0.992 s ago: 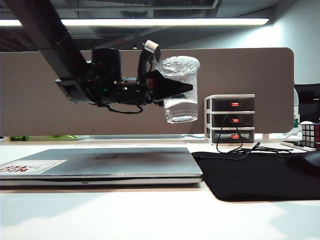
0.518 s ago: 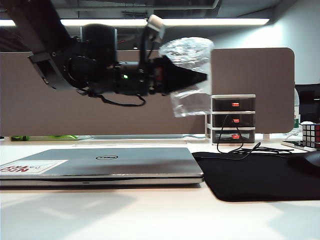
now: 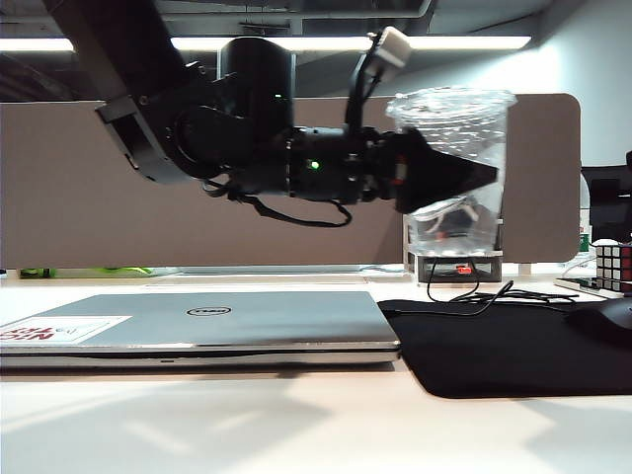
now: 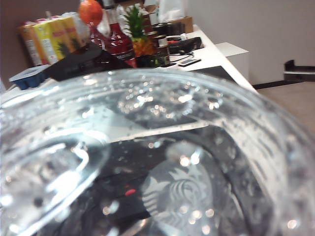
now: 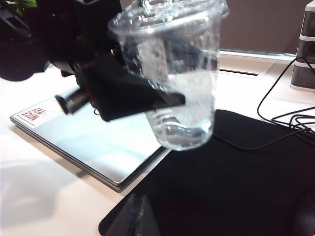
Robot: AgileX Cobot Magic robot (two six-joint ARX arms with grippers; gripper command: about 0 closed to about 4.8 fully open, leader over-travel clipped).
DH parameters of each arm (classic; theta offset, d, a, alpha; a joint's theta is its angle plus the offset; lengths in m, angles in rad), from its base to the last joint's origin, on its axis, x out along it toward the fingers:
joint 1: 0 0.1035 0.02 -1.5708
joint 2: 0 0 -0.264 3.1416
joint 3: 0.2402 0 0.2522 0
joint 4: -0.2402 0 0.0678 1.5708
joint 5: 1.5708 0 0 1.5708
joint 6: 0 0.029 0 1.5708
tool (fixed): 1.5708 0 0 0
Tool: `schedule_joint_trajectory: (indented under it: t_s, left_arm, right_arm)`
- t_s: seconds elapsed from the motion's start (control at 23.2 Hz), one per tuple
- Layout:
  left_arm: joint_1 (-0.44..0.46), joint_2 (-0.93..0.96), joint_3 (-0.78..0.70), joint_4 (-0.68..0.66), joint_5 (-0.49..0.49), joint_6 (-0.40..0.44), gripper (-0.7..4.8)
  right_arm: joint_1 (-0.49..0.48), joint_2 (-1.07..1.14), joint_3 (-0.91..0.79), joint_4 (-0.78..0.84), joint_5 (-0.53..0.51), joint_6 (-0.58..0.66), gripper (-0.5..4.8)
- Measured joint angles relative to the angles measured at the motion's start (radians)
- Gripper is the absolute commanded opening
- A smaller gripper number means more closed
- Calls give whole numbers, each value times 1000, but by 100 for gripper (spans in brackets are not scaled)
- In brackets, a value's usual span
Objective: Pick up the coffee cup and place it on the right side of the laptop.
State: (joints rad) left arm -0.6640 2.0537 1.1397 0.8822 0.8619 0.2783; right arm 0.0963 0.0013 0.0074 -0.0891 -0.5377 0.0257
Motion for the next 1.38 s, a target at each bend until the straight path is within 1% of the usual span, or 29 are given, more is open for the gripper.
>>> schedule_joint_trajectory:
  t_s: [0.22,0.3,0.52,0.6,0.82,0.95,1.08,1.29,1.38]
  left_arm:
    - [5,69,2,36,-27,8,301]
    - [8,124,0,82,-32,-22,301]
    - [3,163,2,204,-30,-88,301]
    - [5,183,15,240,-36,-98,301]
    - [5,232,78,235,-41,-145,301]
    - [5,236,100,229,-41,-158,301]
    - [5,235,115,220,-43,-159,301]
    - [5,241,140,152,-69,-154,301]
    - [4,242,139,145,-74,-138,301]
  right_arm:
    - [0,0,0,0,-3,0,-1]
    - [0,0,0,0,-5,0,-1]
    - [0,0,0,0,-5,-12,-1]
    - [0,0,0,0,-5,-19,-1]
    - [0,0,0,0,-5,-23,-1]
    - [0,0,0,0,-5,-23,-1]
    - [0,0,0,0,-5,-23,-1]
    - [0,0,0,0,-5,-23,-1]
    - [0,0,0,0,-5,-23,-1]
